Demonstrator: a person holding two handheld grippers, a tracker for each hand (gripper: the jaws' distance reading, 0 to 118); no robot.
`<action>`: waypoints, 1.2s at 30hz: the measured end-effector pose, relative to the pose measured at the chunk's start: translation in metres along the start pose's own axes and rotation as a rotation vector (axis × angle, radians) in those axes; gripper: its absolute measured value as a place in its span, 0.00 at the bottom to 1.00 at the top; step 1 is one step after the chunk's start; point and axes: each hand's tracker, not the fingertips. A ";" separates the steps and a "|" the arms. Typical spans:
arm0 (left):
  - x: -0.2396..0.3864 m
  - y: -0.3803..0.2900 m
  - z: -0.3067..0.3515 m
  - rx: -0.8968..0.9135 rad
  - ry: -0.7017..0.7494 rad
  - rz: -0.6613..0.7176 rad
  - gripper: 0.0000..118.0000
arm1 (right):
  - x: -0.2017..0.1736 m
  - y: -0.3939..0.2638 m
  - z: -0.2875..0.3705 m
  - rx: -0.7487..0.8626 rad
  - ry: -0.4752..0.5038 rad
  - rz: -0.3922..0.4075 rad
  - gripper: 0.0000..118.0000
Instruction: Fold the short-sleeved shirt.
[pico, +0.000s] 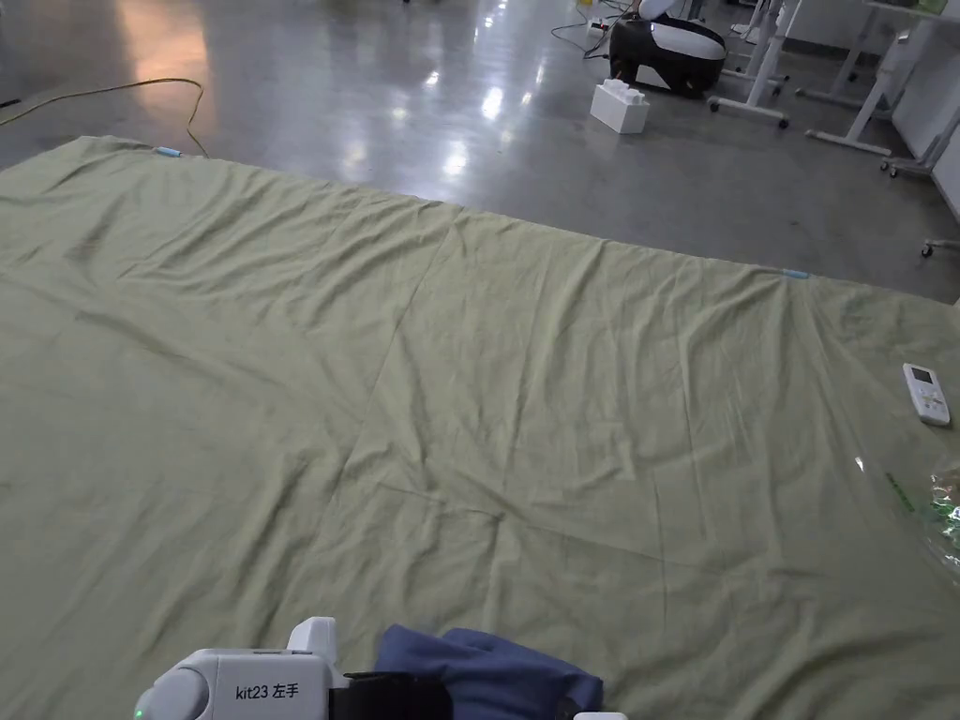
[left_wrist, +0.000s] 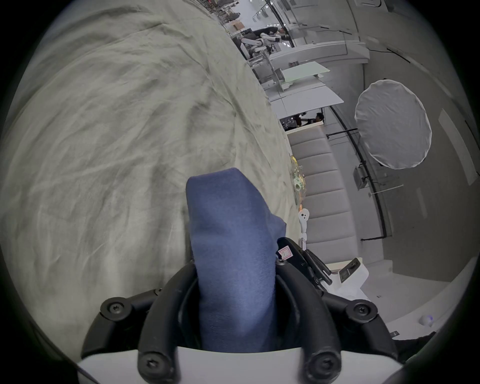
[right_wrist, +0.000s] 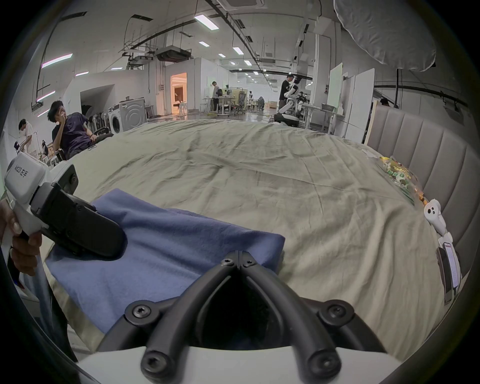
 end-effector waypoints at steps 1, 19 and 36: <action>0.003 0.000 0.002 0.004 -0.004 -0.007 0.28 | 0.001 0.001 0.000 0.003 -0.006 0.001 0.00; 0.008 0.090 0.200 0.096 -0.023 -0.106 0.25 | 0.090 0.169 0.032 0.364 -0.144 -0.029 0.00; -0.027 0.162 0.371 0.086 0.622 -0.071 0.26 | 0.134 0.198 0.030 0.405 -0.245 -0.075 0.00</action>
